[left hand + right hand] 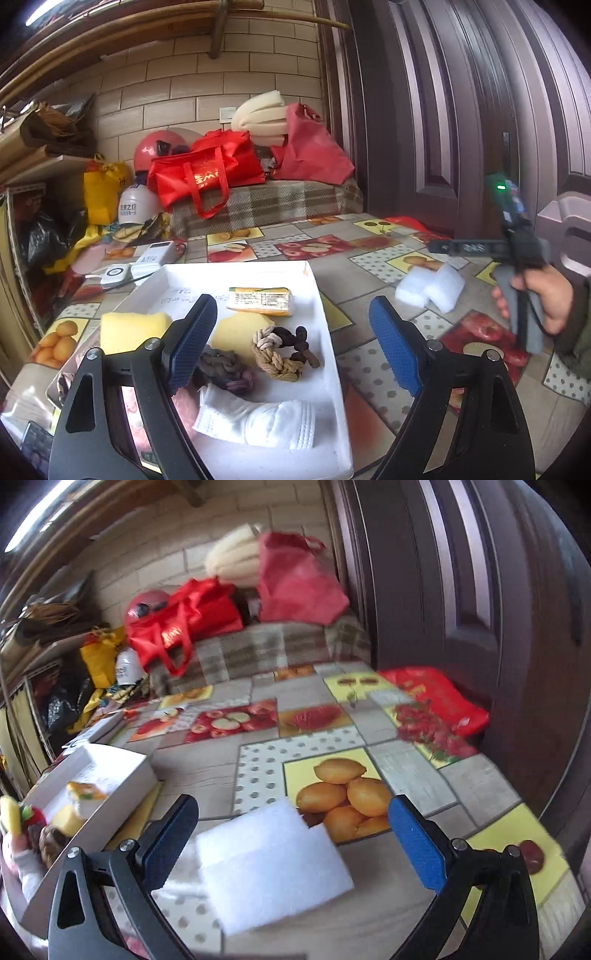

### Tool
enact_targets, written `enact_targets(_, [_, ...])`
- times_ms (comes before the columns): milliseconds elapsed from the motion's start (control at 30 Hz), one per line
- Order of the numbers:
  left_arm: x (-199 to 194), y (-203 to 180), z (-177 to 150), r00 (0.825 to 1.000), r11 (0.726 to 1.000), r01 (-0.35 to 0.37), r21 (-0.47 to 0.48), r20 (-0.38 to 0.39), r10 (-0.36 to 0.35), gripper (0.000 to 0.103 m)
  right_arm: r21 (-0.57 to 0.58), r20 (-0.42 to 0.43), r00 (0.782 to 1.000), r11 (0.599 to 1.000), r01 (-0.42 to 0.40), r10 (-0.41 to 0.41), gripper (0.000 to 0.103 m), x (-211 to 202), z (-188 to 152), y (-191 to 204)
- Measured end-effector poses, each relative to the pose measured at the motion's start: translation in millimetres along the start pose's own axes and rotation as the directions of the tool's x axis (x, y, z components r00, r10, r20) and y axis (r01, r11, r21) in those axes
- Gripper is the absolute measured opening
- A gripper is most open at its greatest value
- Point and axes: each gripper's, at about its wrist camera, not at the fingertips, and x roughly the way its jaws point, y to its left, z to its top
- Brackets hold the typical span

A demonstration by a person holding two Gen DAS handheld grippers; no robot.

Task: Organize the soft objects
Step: 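Grasp a white foam piece with the right gripper while the left grasps another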

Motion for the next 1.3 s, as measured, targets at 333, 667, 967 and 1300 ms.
enact_targets(333, [5,5,-1,1.0,0.999,-0.01,-0.034,-0.027,0.009,0.085,0.176,-0.237,0.921,0.946,-0.272,0.309,0.103,77,6,-17])
enact_targets(667, [5,-5,-1,1.0,1.0,-0.005,-0.001,-0.026,0.005,0.085,-0.191,-0.526,0.65,0.669,-0.718,0.548,0.102,12,-54,97])
enact_targets(967, [24,-44,2,0.99,0.996,0.08,0.031,-0.119,-0.076,0.085,-0.143,-0.249,0.912,0.919,-0.367,0.325,0.103,-49,-57,49])
enact_targets(1300, [28,-51,3,0.988,0.995,0.085,0.044,-0.133,-0.078,0.085,-0.191,-0.279,0.952,0.964,-0.183,0.126,0.102,-47,-73,72])
